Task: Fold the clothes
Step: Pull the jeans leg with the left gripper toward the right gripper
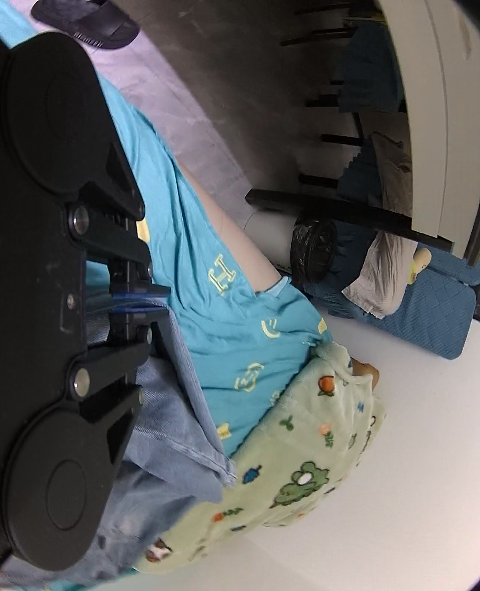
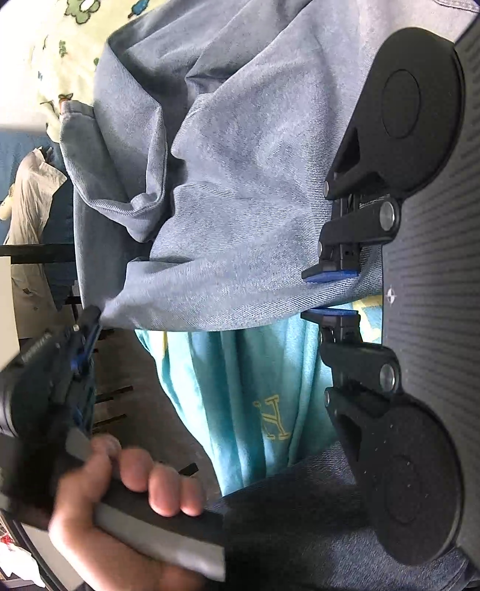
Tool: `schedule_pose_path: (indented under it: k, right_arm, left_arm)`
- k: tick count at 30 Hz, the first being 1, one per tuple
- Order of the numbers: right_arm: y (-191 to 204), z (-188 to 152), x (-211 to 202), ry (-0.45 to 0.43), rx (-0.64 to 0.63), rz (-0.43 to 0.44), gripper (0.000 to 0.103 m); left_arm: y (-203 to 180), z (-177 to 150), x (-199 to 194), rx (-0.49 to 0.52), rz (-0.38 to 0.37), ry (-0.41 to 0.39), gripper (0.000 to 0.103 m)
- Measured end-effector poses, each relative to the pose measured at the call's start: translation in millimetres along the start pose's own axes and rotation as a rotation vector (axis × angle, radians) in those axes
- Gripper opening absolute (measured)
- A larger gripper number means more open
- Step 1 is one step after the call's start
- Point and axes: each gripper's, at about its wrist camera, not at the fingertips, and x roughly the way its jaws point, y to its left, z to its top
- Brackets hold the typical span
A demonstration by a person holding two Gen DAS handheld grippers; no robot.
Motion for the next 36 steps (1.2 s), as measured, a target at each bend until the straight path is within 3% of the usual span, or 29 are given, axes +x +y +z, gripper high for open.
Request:
schedule_pose_path:
  k: [2,4,6,7,17,22,26,27,28,29,30,36]
  right_arm:
    - [0.3,-1.3,1.7,0.014,0.001,0.004,0.016]
    - [0.0,-2.7,3.3,0.024,0.005,0.008,0.016]
    - [-0.6,-4.4,4.5,0.029,0.013,0.011,0.016]
    - [-1.5,-4.3,4.4,0.029,0.017,0.014,0.016]
    - [-8.7,-2.5,7.5,0.037,0.035,0.035,0.016]
    - [-14.2,0.6,8.2,0.03,0.054,0.045,0.016]
    - [-18.3,2.2,9.0,0.03,0.073,0.058,0.016]
    - [-18.9,2.3,9.4,0.029,0.077,0.06,0.017]
    - [-19.2,2.2,10.2,0.026,0.08,0.063,0.017]
    - [-20.6,2.3,9.9,0.023,0.085,0.065,0.017]
    - [-21.9,2.6,10.1,0.02,0.092,0.069,0.017]
    - [-29.1,4.5,13.6,0.017,0.137,0.1,0.017]
  left_arm:
    - [-6.0,-1.4,2.1,0.032,-0.007,0.004,0.005]
    - [-11.9,-2.2,5.1,0.065,-0.025,0.001,0.015]
    - [-17.2,-1.9,8.0,0.091,-0.037,0.0,0.035]
    - [-19.4,-0.6,10.3,0.103,-0.045,-0.003,0.037]
    - [-58.8,21.5,70.8,0.359,-0.042,0.045,0.042]
    - [-64.4,36.0,117.0,0.376,-0.042,0.123,0.044]
    - [-68.8,46.6,145.9,0.373,-0.043,0.138,0.039]
    - [-70.7,48.5,152.1,0.386,-0.039,0.149,0.033]
    - [-72.0,50.3,158.2,0.396,-0.037,0.161,0.019]
    - [-70.1,50.9,162.9,0.385,-0.045,0.183,0.011]
    - [-67.6,50.7,163.9,0.362,-0.052,0.199,0.007]
    - [-54.5,57.7,123.5,0.267,-0.086,0.144,0.003]
